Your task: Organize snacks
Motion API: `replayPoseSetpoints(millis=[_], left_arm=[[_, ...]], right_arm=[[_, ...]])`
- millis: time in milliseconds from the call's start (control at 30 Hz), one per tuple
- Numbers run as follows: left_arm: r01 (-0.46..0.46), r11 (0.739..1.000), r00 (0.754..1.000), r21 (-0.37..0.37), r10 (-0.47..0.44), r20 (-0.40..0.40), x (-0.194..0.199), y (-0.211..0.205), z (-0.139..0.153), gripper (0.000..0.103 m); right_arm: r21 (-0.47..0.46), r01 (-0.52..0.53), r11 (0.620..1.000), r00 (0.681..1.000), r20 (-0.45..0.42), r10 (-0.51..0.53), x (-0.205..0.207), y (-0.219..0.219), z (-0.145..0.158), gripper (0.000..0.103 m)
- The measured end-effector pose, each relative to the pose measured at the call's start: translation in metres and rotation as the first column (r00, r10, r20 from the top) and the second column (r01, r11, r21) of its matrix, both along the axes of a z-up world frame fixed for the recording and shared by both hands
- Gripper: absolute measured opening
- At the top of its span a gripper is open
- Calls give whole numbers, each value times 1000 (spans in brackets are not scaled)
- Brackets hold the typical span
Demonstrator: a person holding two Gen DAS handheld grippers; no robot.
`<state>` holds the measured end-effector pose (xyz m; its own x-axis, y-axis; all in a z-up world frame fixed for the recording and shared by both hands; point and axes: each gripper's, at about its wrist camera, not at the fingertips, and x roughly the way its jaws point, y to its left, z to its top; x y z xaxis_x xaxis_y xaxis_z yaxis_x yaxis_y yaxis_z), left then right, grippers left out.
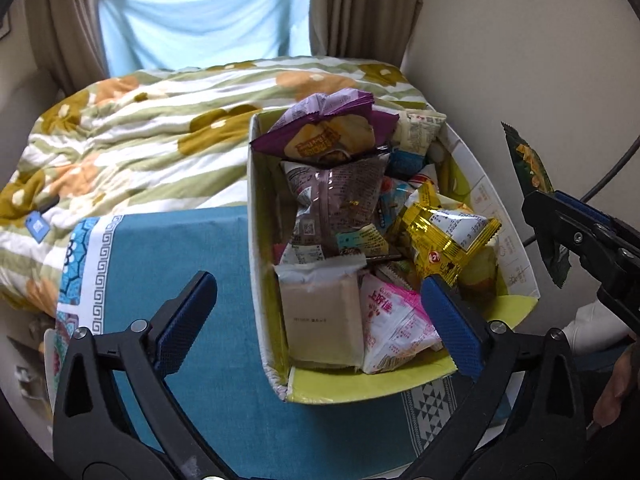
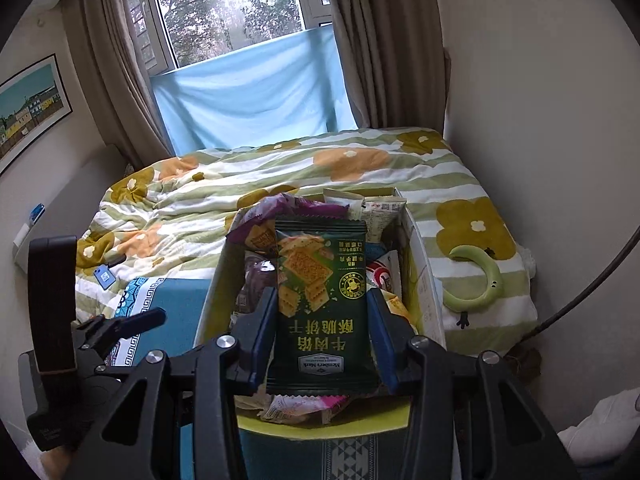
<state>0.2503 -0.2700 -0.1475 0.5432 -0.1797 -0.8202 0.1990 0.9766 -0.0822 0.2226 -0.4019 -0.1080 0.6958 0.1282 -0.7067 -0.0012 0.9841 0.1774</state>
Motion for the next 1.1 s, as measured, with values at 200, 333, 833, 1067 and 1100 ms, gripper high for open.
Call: replayPoseSetpoints(millis=[200, 333, 833, 1067, 1100], left_arm=[[-110, 994, 994, 17, 110, -19, -23, 28, -2, 101], [-150, 988, 989, 25, 150, -15, -36, 45, 7, 101], [-230, 972, 972, 47, 231, -36, -64, 78, 0, 101], [-195, 980, 981, 38, 196, -7, -82, 90, 14, 101], [-192, 981, 981, 33, 192, 3, -86, 92, 19, 101]], right_arm=[[33, -85, 996, 996, -34, 86, 3, -6, -20, 40], [43, -138, 990, 990, -25, 139, 0, 3, -17, 40], [51, -208, 977, 964, -161, 213, 13, 40, -59, 98], [24, -150, 988, 975, -164, 152, -17, 35, -55, 100], [19, -140, 990, 978, -154, 142, -22, 35, -50, 100]])
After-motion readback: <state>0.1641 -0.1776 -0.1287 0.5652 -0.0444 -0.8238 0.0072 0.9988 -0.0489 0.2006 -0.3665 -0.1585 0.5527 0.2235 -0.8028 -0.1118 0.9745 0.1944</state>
